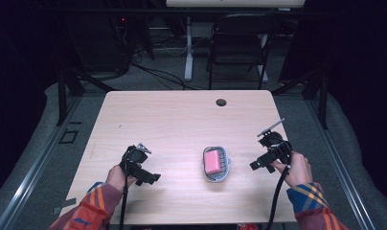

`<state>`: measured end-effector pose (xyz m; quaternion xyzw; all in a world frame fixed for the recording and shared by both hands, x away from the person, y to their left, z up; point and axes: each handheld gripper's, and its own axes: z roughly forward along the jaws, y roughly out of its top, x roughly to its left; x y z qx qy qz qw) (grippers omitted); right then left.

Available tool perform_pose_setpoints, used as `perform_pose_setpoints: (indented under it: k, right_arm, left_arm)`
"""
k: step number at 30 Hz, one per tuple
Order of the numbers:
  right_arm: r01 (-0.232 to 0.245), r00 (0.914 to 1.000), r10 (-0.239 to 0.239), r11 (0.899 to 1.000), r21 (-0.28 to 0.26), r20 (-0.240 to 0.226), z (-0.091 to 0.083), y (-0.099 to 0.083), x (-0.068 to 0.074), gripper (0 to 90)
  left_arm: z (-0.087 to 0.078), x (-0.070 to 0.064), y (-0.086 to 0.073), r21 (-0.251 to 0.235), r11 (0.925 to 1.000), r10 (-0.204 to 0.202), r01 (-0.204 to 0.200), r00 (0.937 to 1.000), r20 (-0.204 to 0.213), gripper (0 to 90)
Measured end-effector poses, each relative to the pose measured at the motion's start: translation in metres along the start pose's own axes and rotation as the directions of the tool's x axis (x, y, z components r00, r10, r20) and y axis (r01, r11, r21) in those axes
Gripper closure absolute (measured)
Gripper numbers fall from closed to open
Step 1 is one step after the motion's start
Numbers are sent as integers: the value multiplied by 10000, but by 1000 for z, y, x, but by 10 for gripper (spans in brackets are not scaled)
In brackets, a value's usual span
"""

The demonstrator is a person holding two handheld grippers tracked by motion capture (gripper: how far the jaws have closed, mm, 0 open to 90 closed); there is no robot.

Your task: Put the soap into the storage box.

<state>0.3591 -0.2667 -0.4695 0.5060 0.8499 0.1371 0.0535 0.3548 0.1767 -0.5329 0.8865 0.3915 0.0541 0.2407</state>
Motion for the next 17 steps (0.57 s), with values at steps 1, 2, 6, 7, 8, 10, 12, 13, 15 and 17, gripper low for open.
perform_pose_setpoints:
  k: [1, 2, 6, 7, 8, 10, 12, 13, 15, 17]
  right_arm:
    - [115, 9998, -115, 9999, -10, 159, 1, -5, -2, 0]
    - [88, 9999, -87, 9999, -63, 146, 3, -11, -3, 0]
    - [-18, 9999, 25, 9988, -491, 143, 15, -31, -7, 0]
    - [201, 9995, -191, 9991, -373, 247, 16, -35, -9, 0]
    - [35, 9998, -25, 9985, -554, 178, 22, -40, -9, 0]
    - [209, 9997, -207, 9997, -135, 124, 26, -44, -11, 0]
    - [503, 9985, -509, 9984, 272, 198, 29, -45, -14, 0]
    - [503, 9985, -509, 9984, 272, 198, 29, -45, -14, 0]
    - [357, 9992, -357, 9994, 1, -185, 35, -47, -12, 0]
    - [678, 9955, -682, 9977, -97, -658, 38, -46, -8, 0]
  left_arm:
    - [0, 0, 0, -2, 10000, 26, -26, 10000, -8, 2]
    - [0, -1, 0, -21, 10000, 20, -21, 10000, -25, 2]
    - [1, -1, 0, 14, 9999, 102, -102, 9999, 16, 2]
    - [0, -1, 1, 12, 9999, 166, -166, 9999, 2, 2]
    - [0, -2, 1, 0, 9998, 179, -179, 9998, 5, 2]
    - [0, -2, 1, -11, 9998, 222, -222, 9998, 23, 2]
    - [0, -2, 1, -6, 9996, 276, -276, 9996, 33, 2]
    - [0, -2, 1, -6, 9996, 276, -276, 9996, 33, 2]
    - [1, -3, 2, 48, 9993, 380, -380, 9993, 43, 2]
    - [2, -4, 2, 89, 9990, 432, -432, 9991, 50, 2]
